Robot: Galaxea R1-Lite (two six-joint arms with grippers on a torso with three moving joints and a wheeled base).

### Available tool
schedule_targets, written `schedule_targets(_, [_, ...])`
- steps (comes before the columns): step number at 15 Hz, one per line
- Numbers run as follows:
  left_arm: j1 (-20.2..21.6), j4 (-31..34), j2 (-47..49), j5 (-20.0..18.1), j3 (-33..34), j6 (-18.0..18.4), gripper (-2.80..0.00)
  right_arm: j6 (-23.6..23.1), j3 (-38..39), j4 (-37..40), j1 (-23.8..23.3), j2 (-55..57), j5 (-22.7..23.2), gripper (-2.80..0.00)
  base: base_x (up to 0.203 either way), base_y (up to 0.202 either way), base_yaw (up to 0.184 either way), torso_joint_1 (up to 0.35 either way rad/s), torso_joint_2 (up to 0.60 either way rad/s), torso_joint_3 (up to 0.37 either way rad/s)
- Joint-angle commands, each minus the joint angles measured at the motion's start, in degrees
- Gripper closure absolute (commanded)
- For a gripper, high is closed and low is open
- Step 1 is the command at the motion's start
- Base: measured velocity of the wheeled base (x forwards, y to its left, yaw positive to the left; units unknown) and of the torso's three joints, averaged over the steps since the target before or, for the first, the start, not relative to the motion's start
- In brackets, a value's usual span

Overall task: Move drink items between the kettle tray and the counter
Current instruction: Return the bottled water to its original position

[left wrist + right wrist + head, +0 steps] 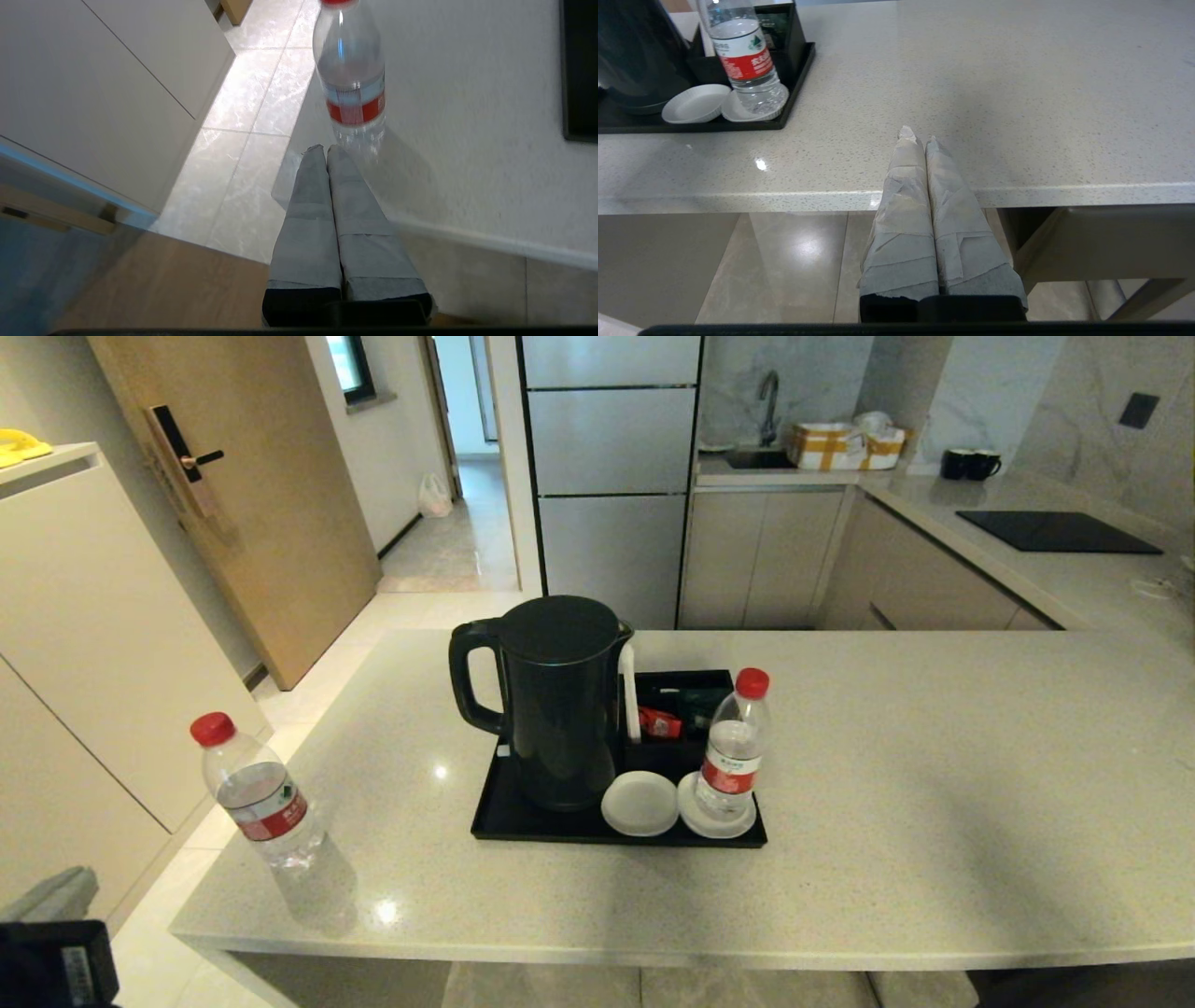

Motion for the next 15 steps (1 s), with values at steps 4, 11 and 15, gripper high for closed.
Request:
schedule_targets(4, [0.01, -0.43, 0.02, -6.96, 4.64, -7.25, 0.00, -0.01, 0.00, -0.01, 0.02, -0.01, -0.02, 0.00, 0.000, 0.000, 0.000, 0.000, 0.00, 0.000])
schedule_targets(11, [1.97, -23.21, 24.98, -8.54, 6.94, -11.56, -2.80, -0.01, -0.02, -0.01, 0.02, -0.01, -0.02, 0.00, 0.000, 0.000, 0.000, 0.000, 0.00, 0.000])
schedule_targets(15, [9.48, -46.65, 43.53, -11.17, 7.43, -8.85, -2.80, -0.01, 0.00, -0.01, 0.02, -0.01, -0.02, 0.00, 0.000, 0.000, 0.000, 0.000, 0.00, 0.000])
